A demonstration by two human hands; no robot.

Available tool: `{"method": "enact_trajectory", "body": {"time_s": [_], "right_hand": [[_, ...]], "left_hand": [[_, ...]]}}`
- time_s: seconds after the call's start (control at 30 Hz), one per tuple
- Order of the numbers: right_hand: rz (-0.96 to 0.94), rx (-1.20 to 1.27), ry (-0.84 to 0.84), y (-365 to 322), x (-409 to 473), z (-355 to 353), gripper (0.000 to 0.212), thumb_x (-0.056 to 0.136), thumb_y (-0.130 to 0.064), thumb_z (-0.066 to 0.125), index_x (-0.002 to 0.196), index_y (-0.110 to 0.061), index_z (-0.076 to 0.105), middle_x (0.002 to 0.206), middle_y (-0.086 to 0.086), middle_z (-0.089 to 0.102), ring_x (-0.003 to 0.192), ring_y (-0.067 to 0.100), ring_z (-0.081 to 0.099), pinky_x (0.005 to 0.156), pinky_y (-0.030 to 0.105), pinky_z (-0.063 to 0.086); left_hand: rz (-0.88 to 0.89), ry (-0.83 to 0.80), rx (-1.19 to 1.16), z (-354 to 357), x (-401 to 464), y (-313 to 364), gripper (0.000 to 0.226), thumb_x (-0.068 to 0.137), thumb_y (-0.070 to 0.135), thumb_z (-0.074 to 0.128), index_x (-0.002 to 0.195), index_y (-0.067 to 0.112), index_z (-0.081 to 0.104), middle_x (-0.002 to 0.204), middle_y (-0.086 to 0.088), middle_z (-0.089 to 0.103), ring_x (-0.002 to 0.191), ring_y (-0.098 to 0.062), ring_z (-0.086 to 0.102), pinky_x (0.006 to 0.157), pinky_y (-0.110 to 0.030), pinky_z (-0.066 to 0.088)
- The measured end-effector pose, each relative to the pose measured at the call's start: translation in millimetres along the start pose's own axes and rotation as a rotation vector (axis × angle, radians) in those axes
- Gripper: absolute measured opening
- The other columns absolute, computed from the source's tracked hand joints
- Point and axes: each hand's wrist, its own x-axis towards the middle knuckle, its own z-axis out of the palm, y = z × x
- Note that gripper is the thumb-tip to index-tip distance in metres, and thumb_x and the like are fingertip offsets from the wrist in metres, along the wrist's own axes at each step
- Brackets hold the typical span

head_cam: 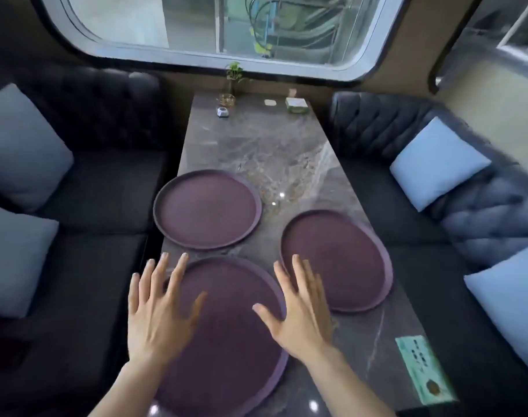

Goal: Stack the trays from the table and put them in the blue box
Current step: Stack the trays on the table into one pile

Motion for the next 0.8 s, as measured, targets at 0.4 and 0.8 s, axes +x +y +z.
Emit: {"method": "enact_trajectory", "body": {"time_s": [0.4, 0.8], "right_hand": [[-0.113, -0.034, -0.333, 17, -51, 111, 0.093, 0.08, -0.076, 0.043, 0.157, -0.037, 0.008, 0.167, 0.007, -0.002, 0.154, 0.028, -0.003, 0.124, 0.045, 0.009], [-0.027, -0.102, -0.287, 69, -82, 108, 0.088, 0.079, -0.077, 0.042, 0.155, -0.038, 0.022, 0.167, 0.0, 0.008, 0.154, 0.021, 0.008, 0.12, 0.04, 0.005]], "left_hand": [[-0.046, -0.494, 0.098, 80, -65, -52, 0.113, 0.063, 0.086, 0.049, 0.155, 0.045, -0.003, 0.168, -0.003, -0.006, 0.154, -0.027, -0.011, 0.124, -0.043, -0.004], [-0.003, -0.582, 0.156, 97, -86, -5, 0.123, 0.049, 0.087, 0.056, 0.156, 0.044, 0.012, 0.168, -0.01, 0.009, 0.153, -0.036, 0.005, 0.118, -0.051, 0.024]]}}
